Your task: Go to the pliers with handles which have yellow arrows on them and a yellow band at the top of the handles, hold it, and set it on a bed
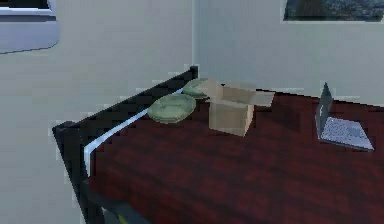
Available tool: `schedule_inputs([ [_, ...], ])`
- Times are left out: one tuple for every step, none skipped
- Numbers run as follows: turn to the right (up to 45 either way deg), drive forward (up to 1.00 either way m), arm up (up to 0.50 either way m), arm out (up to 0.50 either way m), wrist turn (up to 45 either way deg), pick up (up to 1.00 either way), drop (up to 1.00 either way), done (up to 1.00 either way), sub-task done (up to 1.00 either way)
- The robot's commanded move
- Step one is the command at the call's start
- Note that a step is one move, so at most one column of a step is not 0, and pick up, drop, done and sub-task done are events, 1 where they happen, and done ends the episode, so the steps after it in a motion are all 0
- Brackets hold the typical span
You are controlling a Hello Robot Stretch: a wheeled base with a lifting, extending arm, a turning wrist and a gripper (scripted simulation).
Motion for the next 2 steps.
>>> schedule_inputs([
  [24.0,0.0,0.0,0.0,0.0,0.0,0.0,0.0,0.0],
  [0.0,0.3,0.0,0.0,0.0,0.0,0.0,0.0,0.0],
])
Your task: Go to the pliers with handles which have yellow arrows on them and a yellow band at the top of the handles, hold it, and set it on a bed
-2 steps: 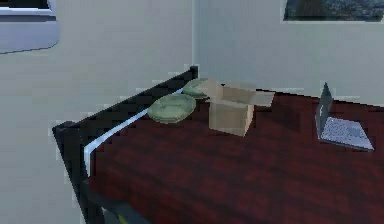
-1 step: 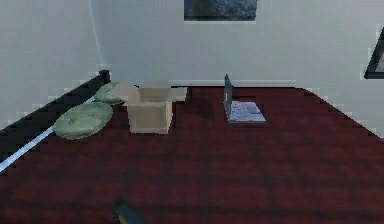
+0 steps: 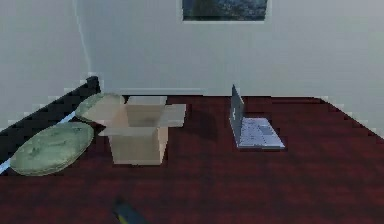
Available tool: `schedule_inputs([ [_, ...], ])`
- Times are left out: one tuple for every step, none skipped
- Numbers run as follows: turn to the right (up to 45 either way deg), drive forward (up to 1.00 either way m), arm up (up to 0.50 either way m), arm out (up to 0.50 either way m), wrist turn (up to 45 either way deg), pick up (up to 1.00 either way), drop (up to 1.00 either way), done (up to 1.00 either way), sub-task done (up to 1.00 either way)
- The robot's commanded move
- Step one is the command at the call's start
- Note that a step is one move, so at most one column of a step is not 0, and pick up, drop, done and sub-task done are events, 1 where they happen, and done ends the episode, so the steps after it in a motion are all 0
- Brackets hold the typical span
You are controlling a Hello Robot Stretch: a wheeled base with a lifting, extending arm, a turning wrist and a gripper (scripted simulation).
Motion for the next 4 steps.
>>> schedule_inputs([
  [-45.0,0.0,0.0,0.0,0.0,0.0,0.0,0.0,0.0],
  [-36.0,0.0,0.0,0.0,0.0,0.0,0.0,0.0,0.0],
  [0.0,0.0,0.0,0.48,0.0,0.0,0.0,0.0,0.0],
  [0.0,0.0,0.0,0.0,45.0,0.0,0.0,0.0,0.0],
])
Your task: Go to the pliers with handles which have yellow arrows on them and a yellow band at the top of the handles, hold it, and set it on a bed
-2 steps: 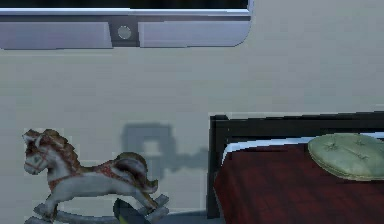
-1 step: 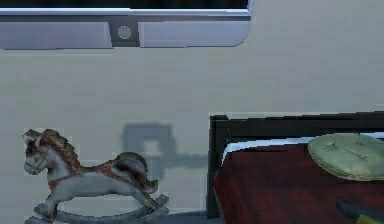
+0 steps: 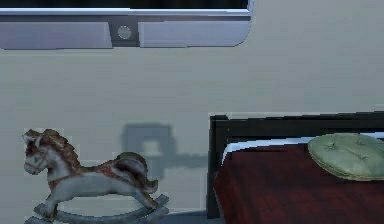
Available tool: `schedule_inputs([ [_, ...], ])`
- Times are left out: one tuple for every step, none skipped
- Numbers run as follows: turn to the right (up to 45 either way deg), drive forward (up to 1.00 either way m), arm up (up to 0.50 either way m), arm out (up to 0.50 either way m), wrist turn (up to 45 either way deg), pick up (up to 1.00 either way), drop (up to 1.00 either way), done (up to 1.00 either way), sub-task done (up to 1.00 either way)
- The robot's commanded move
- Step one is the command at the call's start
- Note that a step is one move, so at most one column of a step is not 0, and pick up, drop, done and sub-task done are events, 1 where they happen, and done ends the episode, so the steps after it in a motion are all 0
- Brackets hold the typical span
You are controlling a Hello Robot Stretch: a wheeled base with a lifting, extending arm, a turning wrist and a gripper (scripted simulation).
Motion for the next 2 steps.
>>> schedule_inputs([
  [0.0,0.0,0.0,0.0,45.0,0.0,0.0,0.0,0.0],
  [0.0,0.0,0.0,0.0,45.0,0.0,0.0,0.0,0.0],
])
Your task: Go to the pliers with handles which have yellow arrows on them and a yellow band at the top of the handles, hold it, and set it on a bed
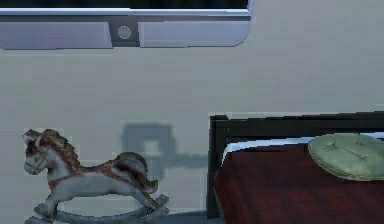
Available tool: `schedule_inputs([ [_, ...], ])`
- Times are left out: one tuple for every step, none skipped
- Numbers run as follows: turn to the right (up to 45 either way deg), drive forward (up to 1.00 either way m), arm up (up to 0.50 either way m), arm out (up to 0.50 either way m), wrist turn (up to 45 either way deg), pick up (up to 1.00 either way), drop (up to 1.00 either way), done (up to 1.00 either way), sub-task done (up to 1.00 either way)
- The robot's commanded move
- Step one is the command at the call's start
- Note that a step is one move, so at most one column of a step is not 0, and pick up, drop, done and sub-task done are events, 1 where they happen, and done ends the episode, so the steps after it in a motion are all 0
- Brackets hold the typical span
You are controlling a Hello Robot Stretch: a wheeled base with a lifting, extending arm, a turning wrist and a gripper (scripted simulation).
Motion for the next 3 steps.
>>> schedule_inputs([
  [0.0,0.0,-0.04,0.0,0.0,0.0,0.0,0.0,0.0],
  [0.0,0.0,-0.32,0.0,0.0,0.0,0.0,0.0,0.0],
  [0.0,0.0,0.0,0.0,0.0,0.0,1.0,0.0,0.0],
])
